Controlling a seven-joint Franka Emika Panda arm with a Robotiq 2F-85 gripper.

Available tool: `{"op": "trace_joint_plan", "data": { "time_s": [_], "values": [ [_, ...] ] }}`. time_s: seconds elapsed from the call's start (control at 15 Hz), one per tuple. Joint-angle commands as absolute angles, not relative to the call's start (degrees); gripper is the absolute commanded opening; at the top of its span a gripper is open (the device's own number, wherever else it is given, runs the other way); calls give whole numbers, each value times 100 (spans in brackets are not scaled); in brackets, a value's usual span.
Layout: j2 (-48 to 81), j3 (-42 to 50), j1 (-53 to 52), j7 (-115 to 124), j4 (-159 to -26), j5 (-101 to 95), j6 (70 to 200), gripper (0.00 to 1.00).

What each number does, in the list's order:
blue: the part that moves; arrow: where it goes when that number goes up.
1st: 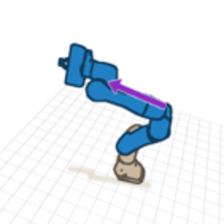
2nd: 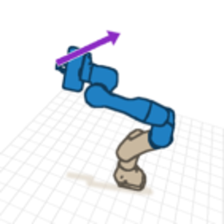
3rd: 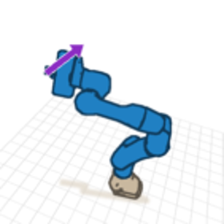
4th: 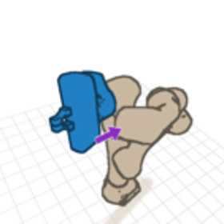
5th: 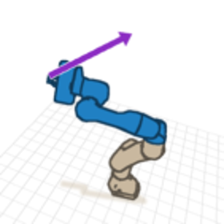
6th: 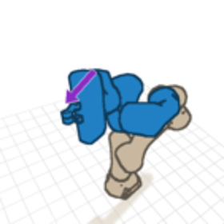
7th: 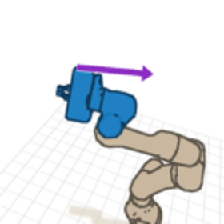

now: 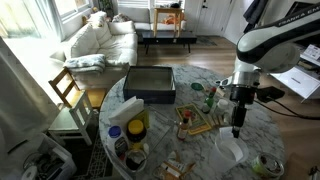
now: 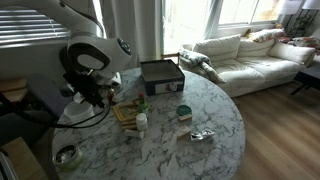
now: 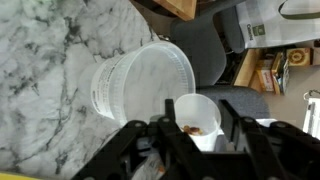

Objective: Pour the contents in the clear measuring cup into the clear cup on the left

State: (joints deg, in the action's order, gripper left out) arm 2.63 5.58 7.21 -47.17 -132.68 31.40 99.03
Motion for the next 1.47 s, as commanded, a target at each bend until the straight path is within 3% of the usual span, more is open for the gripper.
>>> {"op": "trace_joint_plan", "data": {
  "time_s": [0.0,0.67,1.4],
  "values": [
    [-11,605,766,-5696,-13670,3317,10353,22],
    [-844,725,735,-8167,-14778,4527,11678,22],
    [-1437,1222,829,-9951,-15395,5107,11243,22]
  ]
}}
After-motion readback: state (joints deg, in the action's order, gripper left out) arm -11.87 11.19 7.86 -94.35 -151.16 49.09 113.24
